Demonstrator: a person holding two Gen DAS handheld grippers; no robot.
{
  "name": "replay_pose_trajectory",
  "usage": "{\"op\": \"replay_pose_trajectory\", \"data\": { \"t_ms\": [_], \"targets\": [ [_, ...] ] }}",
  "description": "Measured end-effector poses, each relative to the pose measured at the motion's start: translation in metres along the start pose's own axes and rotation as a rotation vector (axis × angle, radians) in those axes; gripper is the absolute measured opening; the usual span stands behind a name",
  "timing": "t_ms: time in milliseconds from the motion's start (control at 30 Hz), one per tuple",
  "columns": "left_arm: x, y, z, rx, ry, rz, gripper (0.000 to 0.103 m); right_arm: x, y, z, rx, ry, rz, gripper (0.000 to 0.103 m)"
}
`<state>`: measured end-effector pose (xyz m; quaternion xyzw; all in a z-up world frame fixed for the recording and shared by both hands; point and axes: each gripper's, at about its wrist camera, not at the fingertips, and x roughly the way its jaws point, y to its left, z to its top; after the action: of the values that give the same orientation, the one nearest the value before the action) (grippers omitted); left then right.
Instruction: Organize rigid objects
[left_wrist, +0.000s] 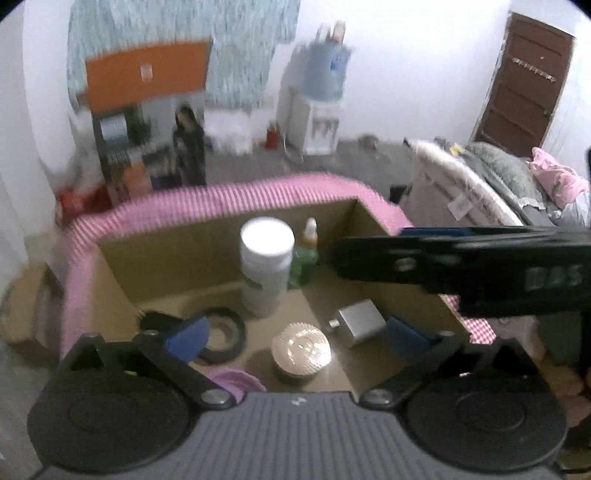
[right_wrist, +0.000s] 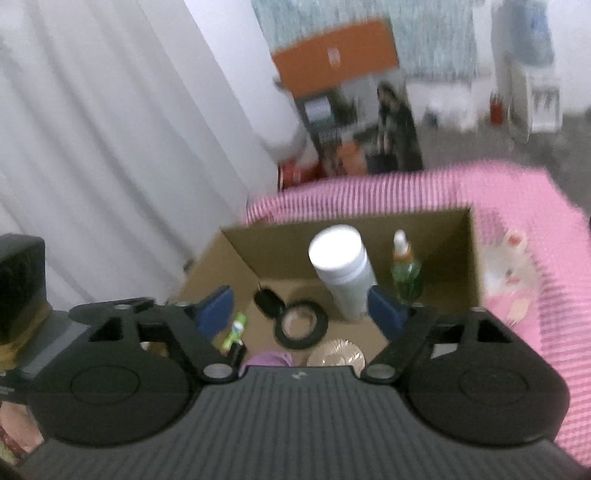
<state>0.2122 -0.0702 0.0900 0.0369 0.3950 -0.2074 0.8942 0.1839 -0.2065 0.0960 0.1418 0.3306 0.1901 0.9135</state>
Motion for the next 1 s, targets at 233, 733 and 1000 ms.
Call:
{"op": "replay_pose_trajectory", "data": {
  "t_ms": [233,733,1000],
  "targets": [
    [-0.04,-0.012,-0.014,-0.003,-0.085,0.147,0.103,-0.076,0.036,-0.015,-0.093,-0.202,-0.115,0.102],
    [-0.056,-0.011,-0.043,-0.055,-0.079,0.319,0.103,-0.094,0.051,-0.071,-0.148,-0.203,-0.354,0.102],
    [-0.048,-0.002,-0.052,-0.083,-0.013,0.347,0.103,-0.057,0.015,-0.09,0.039,-0.053,-0.337,0.102]
  ]
}}
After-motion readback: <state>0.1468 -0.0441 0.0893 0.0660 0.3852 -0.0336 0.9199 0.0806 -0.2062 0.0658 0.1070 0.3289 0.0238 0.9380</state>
